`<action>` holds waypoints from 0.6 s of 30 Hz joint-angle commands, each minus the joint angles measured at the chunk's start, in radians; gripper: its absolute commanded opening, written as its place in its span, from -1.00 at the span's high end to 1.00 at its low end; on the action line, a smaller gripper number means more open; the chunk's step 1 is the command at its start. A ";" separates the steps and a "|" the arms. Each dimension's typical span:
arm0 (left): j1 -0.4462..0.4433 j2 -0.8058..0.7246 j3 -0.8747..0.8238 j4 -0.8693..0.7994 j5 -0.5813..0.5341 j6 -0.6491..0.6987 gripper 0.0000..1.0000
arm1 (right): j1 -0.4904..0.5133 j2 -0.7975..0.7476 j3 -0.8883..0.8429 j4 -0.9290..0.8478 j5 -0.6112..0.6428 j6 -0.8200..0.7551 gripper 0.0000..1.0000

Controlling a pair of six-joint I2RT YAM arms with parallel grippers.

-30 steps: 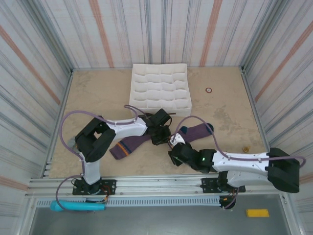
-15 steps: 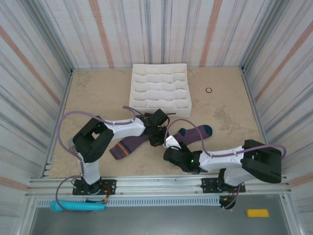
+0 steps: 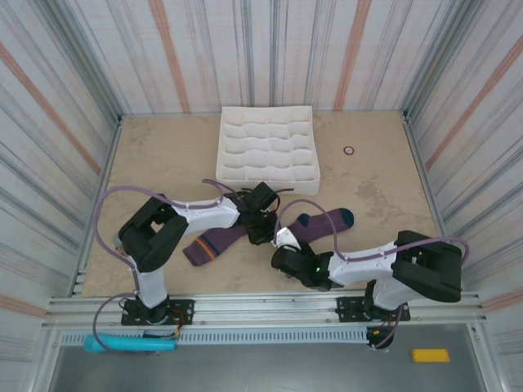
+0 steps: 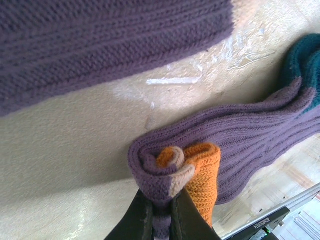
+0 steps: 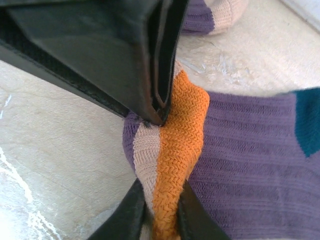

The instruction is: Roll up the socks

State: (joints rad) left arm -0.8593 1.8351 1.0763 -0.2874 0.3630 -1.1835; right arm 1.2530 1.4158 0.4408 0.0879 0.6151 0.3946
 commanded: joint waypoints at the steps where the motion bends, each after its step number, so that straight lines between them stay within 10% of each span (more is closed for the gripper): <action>1: 0.003 -0.048 -0.042 0.000 -0.016 -0.029 0.94 | -0.033 -0.006 -0.046 0.020 -0.079 0.060 0.81; 10: 0.002 -0.098 -0.039 0.050 -0.047 -0.024 -0.31 | -0.183 -0.116 -0.164 0.130 -0.358 0.116 1.00; 18: -0.028 -0.181 -0.062 0.139 -0.173 0.044 -0.55 | -0.410 -0.185 -0.231 0.174 -0.718 0.198 1.00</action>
State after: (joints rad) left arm -0.8692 1.7081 1.0256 -0.1787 0.2726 -1.1854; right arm 0.8913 1.2335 0.2539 0.3305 0.0765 0.5312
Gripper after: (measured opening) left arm 0.773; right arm 0.152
